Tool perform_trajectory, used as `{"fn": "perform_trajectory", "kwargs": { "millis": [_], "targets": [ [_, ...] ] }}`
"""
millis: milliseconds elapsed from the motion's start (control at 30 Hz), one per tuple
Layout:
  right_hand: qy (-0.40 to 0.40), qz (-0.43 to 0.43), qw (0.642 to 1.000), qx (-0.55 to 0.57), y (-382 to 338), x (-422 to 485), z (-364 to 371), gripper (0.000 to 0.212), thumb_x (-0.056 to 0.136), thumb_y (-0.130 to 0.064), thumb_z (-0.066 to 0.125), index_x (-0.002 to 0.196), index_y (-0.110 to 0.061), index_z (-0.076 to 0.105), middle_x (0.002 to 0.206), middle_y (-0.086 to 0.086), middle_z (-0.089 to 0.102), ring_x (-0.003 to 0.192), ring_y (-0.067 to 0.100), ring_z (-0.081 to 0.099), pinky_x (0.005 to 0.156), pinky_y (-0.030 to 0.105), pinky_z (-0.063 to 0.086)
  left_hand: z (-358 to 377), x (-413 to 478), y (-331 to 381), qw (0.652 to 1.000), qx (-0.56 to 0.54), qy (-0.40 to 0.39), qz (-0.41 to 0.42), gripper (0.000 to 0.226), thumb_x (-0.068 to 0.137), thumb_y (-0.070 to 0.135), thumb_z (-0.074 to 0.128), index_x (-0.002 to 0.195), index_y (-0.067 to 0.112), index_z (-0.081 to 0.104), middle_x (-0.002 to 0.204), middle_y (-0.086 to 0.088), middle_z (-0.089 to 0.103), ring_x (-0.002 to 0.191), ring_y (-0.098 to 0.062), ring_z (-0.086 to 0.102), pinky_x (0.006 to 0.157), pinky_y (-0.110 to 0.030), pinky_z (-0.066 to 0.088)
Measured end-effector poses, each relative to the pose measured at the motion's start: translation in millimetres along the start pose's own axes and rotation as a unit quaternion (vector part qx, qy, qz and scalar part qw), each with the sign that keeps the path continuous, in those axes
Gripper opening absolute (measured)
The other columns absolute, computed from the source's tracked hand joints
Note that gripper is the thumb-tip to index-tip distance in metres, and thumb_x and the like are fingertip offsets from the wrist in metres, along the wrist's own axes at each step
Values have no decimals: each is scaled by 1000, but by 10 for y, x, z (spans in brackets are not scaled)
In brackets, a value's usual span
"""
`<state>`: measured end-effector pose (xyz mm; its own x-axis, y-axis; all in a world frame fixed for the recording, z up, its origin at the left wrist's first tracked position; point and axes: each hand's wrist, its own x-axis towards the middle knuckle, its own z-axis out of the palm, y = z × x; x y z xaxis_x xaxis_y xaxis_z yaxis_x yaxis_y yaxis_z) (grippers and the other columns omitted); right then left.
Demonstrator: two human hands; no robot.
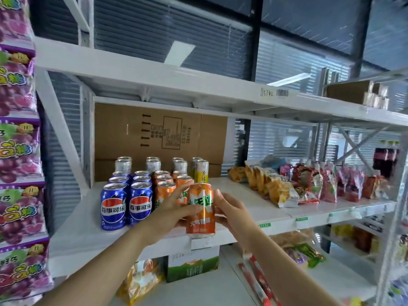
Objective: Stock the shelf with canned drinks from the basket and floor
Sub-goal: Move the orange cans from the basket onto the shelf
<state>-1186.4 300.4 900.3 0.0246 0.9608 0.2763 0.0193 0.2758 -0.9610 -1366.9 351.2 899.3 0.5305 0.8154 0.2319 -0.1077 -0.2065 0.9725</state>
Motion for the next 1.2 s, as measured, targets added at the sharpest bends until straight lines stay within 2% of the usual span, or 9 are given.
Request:
{"fn": "perform_trajectory", "kwargs": {
  "millis": [167, 300, 400, 633, 767, 900, 967, 1067, 1200],
  "targets": [
    [-42, 14, 999, 8, 258, 220, -232, 46, 88, -49, 51, 114, -14, 65, 106, 8, 74, 100, 21, 70, 85, 30, 57, 135, 239, -52, 995, 71, 61, 16, 65, 69, 27, 81, 122, 46, 49, 118, -5, 67, 104, -23, 67, 86, -39, 58],
    [-62, 10, 998, -10, 409, 358, -399, 34, 97, -35, 49, 115, -11, 64, 106, 8, 73, 95, 14, 71, 77, 21, 56, 218, 441, -90, 985, 128, 114, 31, 57, 72, 24, 83, 112, 47, 49, 114, 5, 63, 99, -13, 65, 74, -27, 57],
    [-64, -11, 998, -17, 526, 446, -493, 25, 101, -26, 45, 112, -13, 64, 102, 6, 73, 93, 12, 71, 77, 20, 56, 278, 559, -148, 973, 184, 133, 40, 62, 72, 26, 84, 120, 43, 49, 116, 10, 59, 101, -9, 62, 81, -31, 57],
    [-75, -42, 995, -47, 762, 641, -676, 17, 99, -22, 50, 106, -19, 65, 100, 3, 75, 95, 16, 70, 80, 26, 57, 399, 740, -348, 957, 246, 150, 32, 66, 72, 20, 84, 122, 44, 47, 118, 13, 60, 105, -7, 61, 88, -35, 55],
    [-85, -41, 995, -39, 825, 745, -730, 15, 98, -22, 54, 108, -21, 65, 101, 2, 75, 94, 17, 71, 77, 28, 58, 407, 797, -271, 948, 282, 141, 37, 58, 76, 16, 80, 123, 34, 51, 110, 20, 60, 103, 0, 58, 79, -19, 49],
    [-95, -28, 995, -11, 835, 815, -762, 18, 95, -18, 57, 112, -18, 63, 102, 1, 75, 94, 16, 72, 77, 27, 58, 327, 910, 34, 891, 417, 166, 60, 30, 81, 31, 75, 108, 19, 70, 108, 17, 60, 99, 2, 53, 73, -4, 37],
    [-111, -31, 993, -3, 845, 819, -762, 19, 94, -11, 59, 111, -19, 63, 100, 0, 75, 93, 14, 72, 76, 24, 57, 288, 974, 160, 870, 466, 149, 63, 23, 78, 34, 76, 96, 18, 76, 109, 11, 67, 100, -2, 58, 76, -7, 40],
    [-121, -38, 992, -21, 849, 837, -737, 22, 90, -6, 64, 105, -22, 64, 97, 0, 74, 87, 9, 71, 72, 20, 56, 273, 1030, 315, 841, 532, 103, 11, 19, 76, 39, 78, 88, 25, 78, 105, 11, 72, 94, -4, 62, 81, -25, 49],
    [-108, -26, 993, -36, 893, 935, -631, 27, 87, -11, 69, 112, -19, 63, 103, -2, 74, 96, 14, 70, 82, 28, 58, 251, 1087, 443, 810, 581, 76, -18, 15, 76, 35, 79, 85, 23, 80, 89, 10, 75, 82, -6, 66, 73, -27, 52]
  ]
}}
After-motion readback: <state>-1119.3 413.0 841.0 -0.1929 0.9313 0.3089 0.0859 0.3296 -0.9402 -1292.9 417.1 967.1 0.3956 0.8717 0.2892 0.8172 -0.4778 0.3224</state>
